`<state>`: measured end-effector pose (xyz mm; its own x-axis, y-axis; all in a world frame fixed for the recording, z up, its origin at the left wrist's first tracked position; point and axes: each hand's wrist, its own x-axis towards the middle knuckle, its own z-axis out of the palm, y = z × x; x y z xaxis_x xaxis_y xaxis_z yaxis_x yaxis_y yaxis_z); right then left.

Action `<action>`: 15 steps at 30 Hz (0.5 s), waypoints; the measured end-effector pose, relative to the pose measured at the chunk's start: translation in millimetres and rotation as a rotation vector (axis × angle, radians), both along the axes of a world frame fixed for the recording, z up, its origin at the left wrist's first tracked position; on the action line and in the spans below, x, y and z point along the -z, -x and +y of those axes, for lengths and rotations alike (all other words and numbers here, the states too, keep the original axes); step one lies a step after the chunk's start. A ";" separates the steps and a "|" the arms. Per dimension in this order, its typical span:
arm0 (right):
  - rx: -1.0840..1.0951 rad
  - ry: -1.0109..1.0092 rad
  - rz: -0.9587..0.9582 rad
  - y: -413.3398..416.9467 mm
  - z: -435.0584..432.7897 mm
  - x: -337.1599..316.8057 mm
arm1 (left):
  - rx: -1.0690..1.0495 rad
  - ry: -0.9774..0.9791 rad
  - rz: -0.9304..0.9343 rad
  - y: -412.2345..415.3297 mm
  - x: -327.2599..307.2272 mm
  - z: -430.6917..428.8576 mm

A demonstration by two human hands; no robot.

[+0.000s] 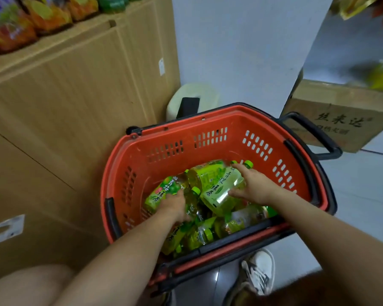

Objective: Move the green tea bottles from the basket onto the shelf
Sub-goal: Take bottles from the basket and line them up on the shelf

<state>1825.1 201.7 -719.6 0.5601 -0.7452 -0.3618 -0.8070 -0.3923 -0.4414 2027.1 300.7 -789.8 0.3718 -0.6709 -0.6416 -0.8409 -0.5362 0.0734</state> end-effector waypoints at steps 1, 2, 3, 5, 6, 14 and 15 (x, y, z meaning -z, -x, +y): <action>-0.015 -0.013 0.005 -1.6 -0.1 0.1 | -0.021 -0.004 0.004 -1.6 2.7 -0.4; -0.027 -0.028 0.001 -3.4 0.3 -0.4 | -0.029 0.006 -0.002 -3.3 4.4 -0.1; -0.035 -0.041 -0.009 -4.8 -0.4 -0.9 | -0.027 0.028 -0.016 -3.8 3.2 0.4; -0.031 -0.066 -0.029 -8.4 -2.3 -3.8 | -0.040 0.108 -0.054 -3.3 -5.8 2.7; -0.021 -0.083 -0.052 -10.9 -3.1 -7.3 | -0.065 0.169 -0.046 -3.2 -14.2 2.7; 0.226 -0.496 -0.593 -24.9 -1.4 -41.3 | -0.237 0.840 0.636 24.6 -106.1 -25.1; 0.261 -0.472 -0.679 -21.9 -5.5 -45.9 | -0.266 0.871 0.768 31.4 -110.6 -30.0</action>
<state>1847.0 196.3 -673.7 0.5990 -0.7361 -0.3151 -0.3482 0.1148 -0.9304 1995.7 270.7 -679.2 0.2828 -0.9512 -0.1236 -0.2877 -0.2071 0.9351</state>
